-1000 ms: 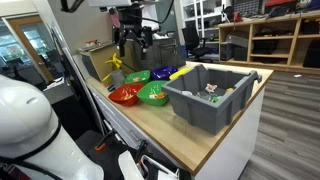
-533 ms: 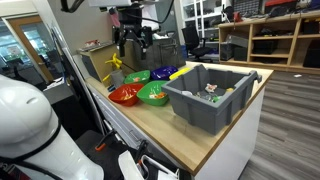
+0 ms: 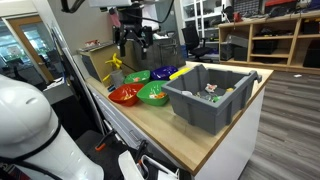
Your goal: Move the white stuffed toy from the grey bin to the green bowl
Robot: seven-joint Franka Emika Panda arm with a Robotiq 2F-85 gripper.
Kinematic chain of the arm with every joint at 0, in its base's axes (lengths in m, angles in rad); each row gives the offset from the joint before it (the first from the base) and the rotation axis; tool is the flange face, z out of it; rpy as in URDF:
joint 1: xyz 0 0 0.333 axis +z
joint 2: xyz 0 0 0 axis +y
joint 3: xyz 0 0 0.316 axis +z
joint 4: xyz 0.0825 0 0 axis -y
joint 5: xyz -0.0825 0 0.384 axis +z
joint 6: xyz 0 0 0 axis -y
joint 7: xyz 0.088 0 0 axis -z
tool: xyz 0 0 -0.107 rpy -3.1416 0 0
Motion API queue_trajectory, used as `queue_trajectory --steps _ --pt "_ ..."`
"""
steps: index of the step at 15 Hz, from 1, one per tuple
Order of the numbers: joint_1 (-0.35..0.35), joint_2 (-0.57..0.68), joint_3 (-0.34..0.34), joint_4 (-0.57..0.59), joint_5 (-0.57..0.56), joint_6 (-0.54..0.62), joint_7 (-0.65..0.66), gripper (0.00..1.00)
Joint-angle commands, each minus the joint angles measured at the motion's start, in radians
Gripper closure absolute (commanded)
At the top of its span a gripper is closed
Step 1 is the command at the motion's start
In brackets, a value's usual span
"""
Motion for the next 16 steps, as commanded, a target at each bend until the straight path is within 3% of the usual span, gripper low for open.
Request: queue_trajectory --steps 1,11,16 --pt "-0.015 0.066 0.022 0.029 0.034 0.091 0.019 0.00" --pt "-0.024 0.458 0.034 0.199 0.119 0.502 0.080 0.00" --pt "-0.075 0.648 0.042 0.331 0.120 0.622 0.137 0.00"
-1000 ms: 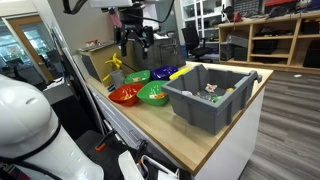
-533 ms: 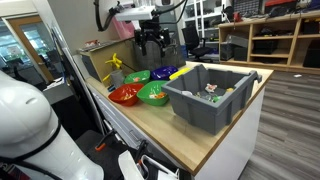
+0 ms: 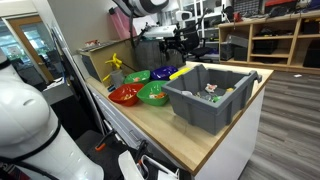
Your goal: Move the white stuffed toy from the grey bin to the green bowl
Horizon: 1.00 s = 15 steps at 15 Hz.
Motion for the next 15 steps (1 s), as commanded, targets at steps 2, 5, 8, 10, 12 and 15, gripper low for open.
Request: queue_trajectory --steps 2,5,8,10,12,15 --pt "-0.077 0.171 0.011 0.178 0.007 0.041 0.059 0.00" --pt "-0.123 0.250 0.008 0.274 0.008 0.035 0.110 0.00" --pt "-0.153 0.305 0.008 0.331 -0.001 0.035 0.155 0.00" --pt "-0.164 0.335 0.009 0.352 -0.006 0.039 0.174 0.00" --pt "-0.172 0.363 0.011 0.365 -0.006 0.044 0.181 0.00" --pt "-0.181 0.396 0.010 0.378 -0.011 0.044 0.186 0.00"
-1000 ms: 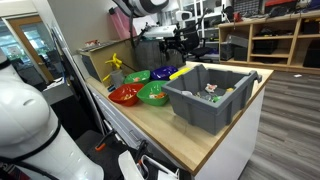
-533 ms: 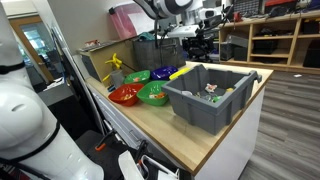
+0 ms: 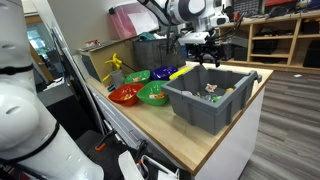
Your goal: Move the white stuffed toy from the grey bin to the green bowl
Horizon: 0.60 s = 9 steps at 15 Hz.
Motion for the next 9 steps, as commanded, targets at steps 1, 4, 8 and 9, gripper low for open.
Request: queue_trajectory --steps 1,4,8,9 --pt "-0.018 0.045 0.008 0.042 -0.012 -0.001 0.027 0.00" --pt "-0.029 0.064 0.002 0.058 -0.018 -0.002 0.031 0.00" --pt "-0.051 0.097 -0.008 0.081 -0.028 0.007 0.029 0.00" --pt "-0.055 0.103 -0.011 0.083 -0.031 0.009 0.032 0.00"
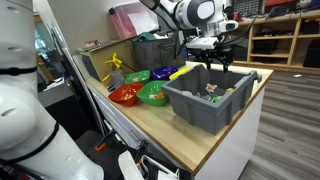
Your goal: Move the white stuffed toy from the grey bin to the green bowl
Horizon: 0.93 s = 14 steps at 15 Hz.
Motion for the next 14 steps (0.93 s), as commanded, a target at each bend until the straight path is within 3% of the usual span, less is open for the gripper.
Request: queue_trajectory --steps 1,14 --pt "-0.019 0.043 -0.008 0.031 -0.026 0.017 0.031 0.00" --pt "-0.035 0.186 0.063 0.090 0.042 0.079 0.072 0.00"
